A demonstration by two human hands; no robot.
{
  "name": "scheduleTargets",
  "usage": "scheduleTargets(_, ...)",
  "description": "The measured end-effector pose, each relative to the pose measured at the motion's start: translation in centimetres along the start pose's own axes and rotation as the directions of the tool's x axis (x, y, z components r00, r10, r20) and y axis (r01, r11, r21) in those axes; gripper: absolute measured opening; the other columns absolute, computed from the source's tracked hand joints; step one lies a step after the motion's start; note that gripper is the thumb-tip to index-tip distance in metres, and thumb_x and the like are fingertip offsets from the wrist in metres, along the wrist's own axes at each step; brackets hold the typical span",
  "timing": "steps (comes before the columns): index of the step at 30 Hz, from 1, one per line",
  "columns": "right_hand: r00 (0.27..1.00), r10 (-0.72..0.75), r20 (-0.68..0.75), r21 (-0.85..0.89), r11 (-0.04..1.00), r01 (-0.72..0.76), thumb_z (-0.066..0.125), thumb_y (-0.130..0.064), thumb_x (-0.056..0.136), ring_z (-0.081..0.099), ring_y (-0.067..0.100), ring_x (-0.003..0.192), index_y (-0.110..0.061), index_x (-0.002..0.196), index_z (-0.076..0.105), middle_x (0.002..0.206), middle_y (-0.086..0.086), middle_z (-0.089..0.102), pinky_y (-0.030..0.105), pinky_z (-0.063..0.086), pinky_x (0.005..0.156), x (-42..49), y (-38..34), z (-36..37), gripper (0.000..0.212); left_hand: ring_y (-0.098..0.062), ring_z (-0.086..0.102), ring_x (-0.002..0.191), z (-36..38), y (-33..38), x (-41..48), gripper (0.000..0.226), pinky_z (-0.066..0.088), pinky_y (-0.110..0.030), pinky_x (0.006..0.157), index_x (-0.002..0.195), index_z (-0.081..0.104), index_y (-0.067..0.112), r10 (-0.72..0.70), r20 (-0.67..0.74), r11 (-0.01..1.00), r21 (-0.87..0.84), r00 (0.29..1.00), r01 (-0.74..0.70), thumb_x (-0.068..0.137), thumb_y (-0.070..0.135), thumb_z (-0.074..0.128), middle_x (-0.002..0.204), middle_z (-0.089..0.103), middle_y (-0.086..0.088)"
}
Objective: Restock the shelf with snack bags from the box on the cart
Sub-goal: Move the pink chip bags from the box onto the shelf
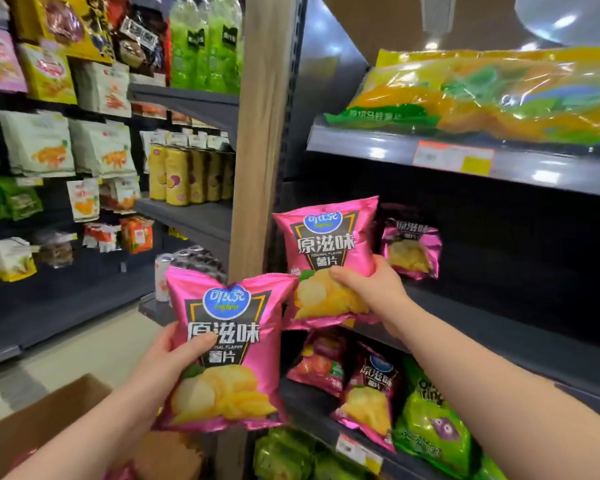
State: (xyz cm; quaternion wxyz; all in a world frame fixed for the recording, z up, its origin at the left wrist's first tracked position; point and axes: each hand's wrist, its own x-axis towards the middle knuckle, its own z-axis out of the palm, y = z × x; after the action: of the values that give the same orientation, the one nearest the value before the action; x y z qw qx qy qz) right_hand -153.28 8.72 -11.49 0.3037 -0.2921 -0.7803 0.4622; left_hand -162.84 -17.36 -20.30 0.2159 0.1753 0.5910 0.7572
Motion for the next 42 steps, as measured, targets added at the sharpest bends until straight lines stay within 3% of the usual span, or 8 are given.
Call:
scheduleTargets(4,0.998,0.032,-0.062,0.066,0.997,-0.028,0.080,-0.039,0.069,0.058,0.019,0.100,-0.012,0.123,0.050,0.114,0.002,0.059,0.030,0.048,0.086,4.9,2.0,-4.3,0.068,-0.024,0.072,0.091,5.8,0.8,3.2,0.100,0.056,-0.038,0.078,0.120,0.059,0.021,0.032,0.042,0.998,0.052,0.999,-0.034,0.029,0.050,0.088,0.101,0.076,-0.001)
scheduleTargets(9,0.993,0.054,-0.108,0.082,0.996,-0.045,0.080,-0.042,0.067,0.052,0.026,0.117,-0.007,0.135,0.040,0.134,0.011,0.051,0.036,0.043,0.101,11.0,3.6,-6.1,0.086,-0.018,0.074,0.085,10.9,1.8,6.9,0.095,0.058,-0.030,0.067,0.116,0.059,0.022,0.109,0.037,0.991,0.071,0.993,-0.112,0.028,0.049,0.084,0.098,0.077,0.002)
scheduleTargets(14,0.990,0.122,-0.077,0.064,0.991,-0.117,0.078,-0.050,0.068,0.050,0.032,0.123,-0.004,0.138,0.036,0.135,0.015,0.050,0.035,0.042,0.097,15.8,5.2,-5.1,0.094,-0.025,0.071,0.096,13.1,2.0,9.6,0.087,0.055,-0.039,0.082,0.121,0.057,0.021,0.151,-0.042,0.987,0.063,0.988,-0.148,0.041,0.048,0.075,0.107,0.074,-0.002)
scheduleTargets(20,0.987,0.133,-0.090,0.116,0.986,-0.122,0.080,-0.055,0.060,0.044,0.032,0.130,-0.011,0.143,0.029,0.142,0.013,0.045,0.038,0.038,0.108,19.1,6.7,-2.3,0.106,-0.021,0.073,0.090,13.5,2.1,11.4,0.089,0.058,-0.028,0.065,0.122,0.057,0.018,0.170,-0.061,0.984,0.071,0.984,-0.166,0.040,0.047,0.076,0.104,0.075,-0.002)
scheduleTargets(25,0.976,0.176,-0.127,0.005,0.984,-0.177,0.065,-0.075,0.053,0.044,0.034,0.130,-0.017,0.141,0.035,0.140,0.008,0.050,0.042,0.039,0.107,20.9,7.2,-0.6,0.110,-0.028,0.071,0.097,12.8,2.8,13.6,0.103,0.055,-0.042,0.084,0.120,0.058,0.019,0.151,-0.054,0.985,0.094,0.987,-0.146,0.027,0.054,0.086,0.109,0.073,-0.006)
scheduleTargets(29,0.972,0.195,-0.131,0.021,0.981,-0.194,0.074,-0.066,0.057,0.046,0.034,0.130,-0.013,0.142,0.034,0.142,0.011,0.048,0.045,0.039,0.108,22.0,7.2,0.5,0.108,-0.026,0.071,0.096,12.1,3.6,15.1,0.106,0.054,-0.046,0.088,0.118,0.058,0.023,0.147,-0.014,0.983,0.109,0.989,-0.145,0.022,0.059,0.087,0.106,0.074,-0.004)
scheduleTargets(34,0.971,0.164,-0.173,0.015,0.986,-0.164,0.069,-0.073,0.030,0.058,0.031,0.116,-0.014,0.131,0.047,0.128,0.010,0.060,0.043,0.048,0.099,24.1,7.9,1.9,0.119,-0.024,0.072,0.093,11.4,4.6,17.0,0.119,0.055,-0.042,0.080,0.121,0.055,0.022,0.126,0.048,0.988,0.085,0.991,-0.130,0.014,0.064,0.087,0.106,0.074,-0.004)
scheduleTargets(42,0.967,0.173,-0.189,-0.094,0.977,-0.194,0.083,-0.051,0.058,0.052,0.033,0.123,-0.010,0.134,0.042,0.134,0.015,0.053,0.036,0.043,0.103,22.9,5.8,1.3,0.096,-0.022,0.073,0.090,12.4,4.5,18.7,0.081,0.055,-0.042,0.081,0.111,0.060,0.021,0.139,0.143,0.987,0.066,0.980,-0.149,0.037,0.047,0.083,0.100,0.076,-0.002)
